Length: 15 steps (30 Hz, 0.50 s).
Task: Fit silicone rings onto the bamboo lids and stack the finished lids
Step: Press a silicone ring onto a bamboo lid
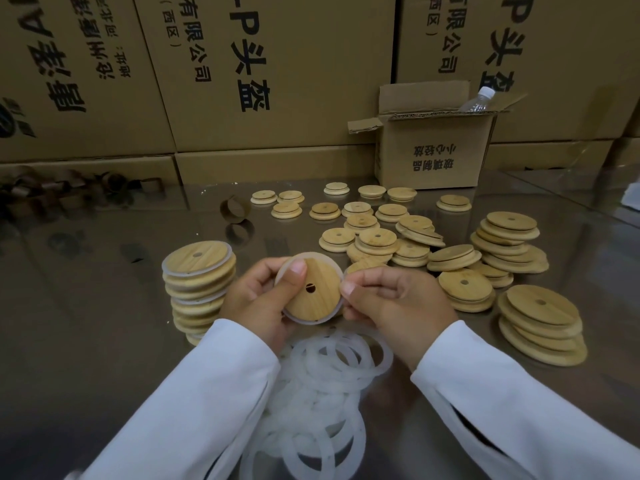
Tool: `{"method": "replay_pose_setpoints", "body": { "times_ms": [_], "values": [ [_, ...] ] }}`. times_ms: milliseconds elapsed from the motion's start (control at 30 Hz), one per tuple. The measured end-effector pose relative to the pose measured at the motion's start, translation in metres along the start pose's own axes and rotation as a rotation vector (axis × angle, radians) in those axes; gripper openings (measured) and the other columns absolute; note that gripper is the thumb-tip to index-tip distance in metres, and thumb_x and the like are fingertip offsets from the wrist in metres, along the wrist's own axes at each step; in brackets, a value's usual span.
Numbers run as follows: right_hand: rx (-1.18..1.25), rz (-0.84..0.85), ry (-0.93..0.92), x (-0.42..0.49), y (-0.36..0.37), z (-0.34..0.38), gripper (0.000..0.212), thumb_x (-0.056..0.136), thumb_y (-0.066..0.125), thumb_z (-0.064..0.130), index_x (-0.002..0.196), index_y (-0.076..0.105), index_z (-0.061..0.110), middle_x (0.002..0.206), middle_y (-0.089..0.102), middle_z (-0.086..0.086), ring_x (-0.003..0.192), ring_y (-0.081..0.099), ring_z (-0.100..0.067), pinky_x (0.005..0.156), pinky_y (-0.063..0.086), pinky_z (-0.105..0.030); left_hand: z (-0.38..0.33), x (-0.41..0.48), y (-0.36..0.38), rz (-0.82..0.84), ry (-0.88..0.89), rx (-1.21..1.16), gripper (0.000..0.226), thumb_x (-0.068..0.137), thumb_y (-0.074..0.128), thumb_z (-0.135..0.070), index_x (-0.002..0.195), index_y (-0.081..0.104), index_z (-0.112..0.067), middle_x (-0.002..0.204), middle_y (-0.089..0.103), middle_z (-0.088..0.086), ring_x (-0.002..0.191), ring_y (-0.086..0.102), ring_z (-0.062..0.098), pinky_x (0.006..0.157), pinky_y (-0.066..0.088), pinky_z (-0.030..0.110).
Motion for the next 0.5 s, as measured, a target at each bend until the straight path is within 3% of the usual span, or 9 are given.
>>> {"method": "replay_pose_setpoints", "body": {
  "times_ms": [133, 300, 400, 500],
  "values": [
    [-0.002, -0.044, 0.016, 0.003, -0.003, -0.003, 0.003, 0.083, 0.065, 0.021, 0.084, 0.067, 0.024, 0.065, 0.070, 0.006, 0.055, 0.064, -0.003, 0.070, 0.049, -0.026, 0.003, 0.001, 0.001, -0.002, -0.076, -0.074, 0.023, 0.066, 0.060, -0.019, 0.083, 0.063, -0.004, 0.064, 0.069, 0.005, 0.059, 0.067, 0.013, 0.051, 0.055, 0.025],
    [-0.114, 0.041, -0.050, 0.003, 0.000, 0.001, 0.011, 0.085, 0.063, 0.021, 0.076, 0.066, 0.027, 0.056, 0.066, 0.013, 0.050, 0.059, 0.002, 0.055, 0.046, -0.011, 0.006, -0.001, 0.004, 0.041, -0.117, -0.066, 0.031, 0.063, 0.060, -0.020, 0.087, 0.064, -0.002, 0.070, 0.071, 0.011, 0.064, 0.069, 0.019, 0.053, 0.056, 0.029],
    [-0.160, 0.010, -0.061, 0.008, -0.008, 0.006, 0.017, 0.087, 0.061, 0.020, 0.073, 0.064, 0.030, 0.052, 0.064, 0.013, 0.048, 0.056, 0.003, 0.055, 0.047, -0.013, 0.005, -0.003, 0.010, 0.113, -0.135, -0.100, 0.032, 0.066, 0.059, -0.023, 0.092, 0.067, -0.005, 0.083, 0.073, 0.013, 0.077, 0.071, 0.022, 0.059, 0.058, 0.029],
    [-0.113, -0.158, -0.025, 0.020, -0.034, 0.007, 0.019, 0.089, 0.058, 0.019, 0.073, 0.063, 0.028, 0.043, 0.059, 0.011, 0.044, 0.054, 0.002, 0.058, 0.047, -0.020, 0.004, -0.004, 0.011, 0.125, -0.139, -0.104, 0.035, 0.067, 0.059, -0.029, 0.099, 0.062, -0.016, 0.094, 0.073, 0.010, 0.088, 0.070, 0.021, 0.065, 0.058, 0.028]
  ]
}}
Point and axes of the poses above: each hand's wrist, its own x-axis towards the middle knuckle, its own y-axis out of the palm, z = x × y, the point moved 6 cm from there along x, towards the middle knuckle
